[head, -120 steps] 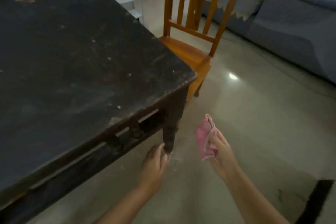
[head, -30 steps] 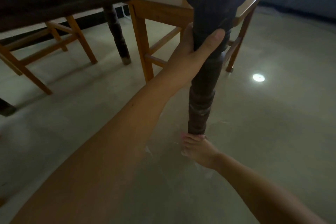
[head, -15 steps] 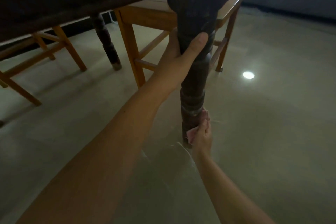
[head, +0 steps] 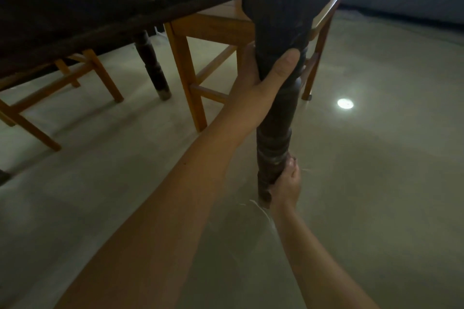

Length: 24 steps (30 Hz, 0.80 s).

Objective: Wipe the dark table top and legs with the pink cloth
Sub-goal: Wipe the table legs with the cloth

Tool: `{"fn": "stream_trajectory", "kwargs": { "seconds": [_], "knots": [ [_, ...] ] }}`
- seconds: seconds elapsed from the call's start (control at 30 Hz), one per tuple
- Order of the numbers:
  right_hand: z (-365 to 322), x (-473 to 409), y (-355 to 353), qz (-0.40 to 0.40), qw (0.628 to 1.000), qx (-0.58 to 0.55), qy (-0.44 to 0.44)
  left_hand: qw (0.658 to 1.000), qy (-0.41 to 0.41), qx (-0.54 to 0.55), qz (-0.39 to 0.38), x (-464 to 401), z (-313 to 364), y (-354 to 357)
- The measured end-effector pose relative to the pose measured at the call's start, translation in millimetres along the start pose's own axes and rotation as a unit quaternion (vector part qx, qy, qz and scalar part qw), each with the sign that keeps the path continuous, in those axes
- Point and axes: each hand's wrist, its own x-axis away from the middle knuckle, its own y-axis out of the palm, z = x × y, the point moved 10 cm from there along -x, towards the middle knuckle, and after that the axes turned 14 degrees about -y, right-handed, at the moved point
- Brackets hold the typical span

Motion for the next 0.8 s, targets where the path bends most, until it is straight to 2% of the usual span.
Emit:
{"fn": "stream_trajectory", "kwargs": {
  "seconds": [0.1,0.17,0.33,0.43,0.47,0.57,0.63,0.7,0.8],
  "knots": [
    [33,5,-17,-0.020,0.995,0.038,0.093,0.999,-0.034,0.017,-0.016,0,-3,4],
    [16,2,-10,-0.024,0.995,0.012,0.100,0.999,-0.038,0.001,-0.022,0,-2,5],
    [-139,2,38,-0.122,0.985,-0.063,-0.104,1.000,-0.019,0.006,-0.006,0,2,1],
    [-161,6,38,-0.127,0.976,-0.051,-0.168,1.000,-0.019,-0.009,-0.021,2,2,5],
    [-151,5,39,-0.126,0.980,-0.038,-0.150,1.000,-0.020,-0.007,-0.023,2,2,6],
    [-100,1,33,-0.134,0.991,-0.011,-0.009,0.999,-0.036,0.001,-0.021,3,2,5],
    [-101,5,31,-0.140,0.990,0.008,0.012,0.999,-0.040,0.000,-0.020,3,0,5],
    [-140,14,34,-0.125,0.989,-0.042,-0.070,0.999,-0.041,-0.003,-0.019,5,-1,5],
    [-215,42,41,-0.104,0.955,-0.108,-0.255,0.999,-0.032,-0.005,-0.020,9,3,7]
  ]
}}
